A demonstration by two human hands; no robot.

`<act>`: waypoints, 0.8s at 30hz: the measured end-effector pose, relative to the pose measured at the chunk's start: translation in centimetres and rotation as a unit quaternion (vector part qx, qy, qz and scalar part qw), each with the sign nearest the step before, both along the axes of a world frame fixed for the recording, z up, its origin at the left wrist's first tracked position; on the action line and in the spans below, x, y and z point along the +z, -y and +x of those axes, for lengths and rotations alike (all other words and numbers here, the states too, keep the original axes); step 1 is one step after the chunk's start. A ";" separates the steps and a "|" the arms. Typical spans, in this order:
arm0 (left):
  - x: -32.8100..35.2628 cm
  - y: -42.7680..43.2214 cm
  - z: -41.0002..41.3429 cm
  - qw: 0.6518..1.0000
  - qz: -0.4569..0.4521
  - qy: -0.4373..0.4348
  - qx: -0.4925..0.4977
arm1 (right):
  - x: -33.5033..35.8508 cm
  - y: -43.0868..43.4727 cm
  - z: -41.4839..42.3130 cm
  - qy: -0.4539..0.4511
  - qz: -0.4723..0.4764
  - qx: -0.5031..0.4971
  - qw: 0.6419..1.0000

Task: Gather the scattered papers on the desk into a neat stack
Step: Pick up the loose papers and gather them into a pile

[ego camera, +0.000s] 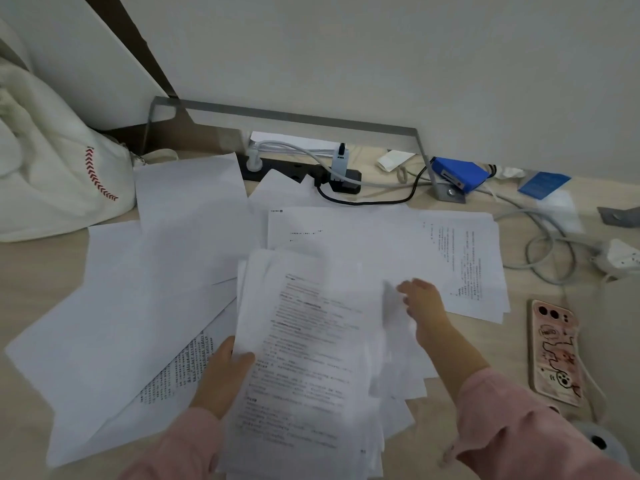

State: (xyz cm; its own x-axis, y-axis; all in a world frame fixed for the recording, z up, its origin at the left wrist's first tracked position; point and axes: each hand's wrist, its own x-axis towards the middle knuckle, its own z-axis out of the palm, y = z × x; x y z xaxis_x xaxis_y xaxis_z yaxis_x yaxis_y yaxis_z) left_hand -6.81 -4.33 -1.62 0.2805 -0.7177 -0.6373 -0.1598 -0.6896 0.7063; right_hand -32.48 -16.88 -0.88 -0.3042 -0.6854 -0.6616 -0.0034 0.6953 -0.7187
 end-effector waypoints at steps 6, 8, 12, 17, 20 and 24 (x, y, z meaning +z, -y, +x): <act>-1.1 0.1 1.1 0.998 0.028 0.015 0.051 | -1.1 -0.5 -2.8 0.062 0.078 -0.163 0.982; -1.3 0.3 1.1 0.998 0.039 0.012 0.056 | -1.2 -0.4 -2.5 0.089 0.075 -0.187 0.975; -1.3 0.8 1.2 0.997 0.041 -0.018 0.061 | -1.2 -0.6 -1.8 0.111 0.052 -0.183 0.975; -1.6 0.7 1.8 0.996 0.056 -0.036 0.057 | -1.0 -1.1 -0.4 0.027 0.031 0.016 0.999; -1.8 0.7 2.1 0.996 0.057 -0.043 0.050 | -0.3 -1.4 0.0 -0.072 -0.008 0.068 0.995; -1.8 0.8 2.3 0.995 0.057 -0.056 0.053 | 2.3 -1.7 -0.5 -0.211 -0.104 0.058 0.970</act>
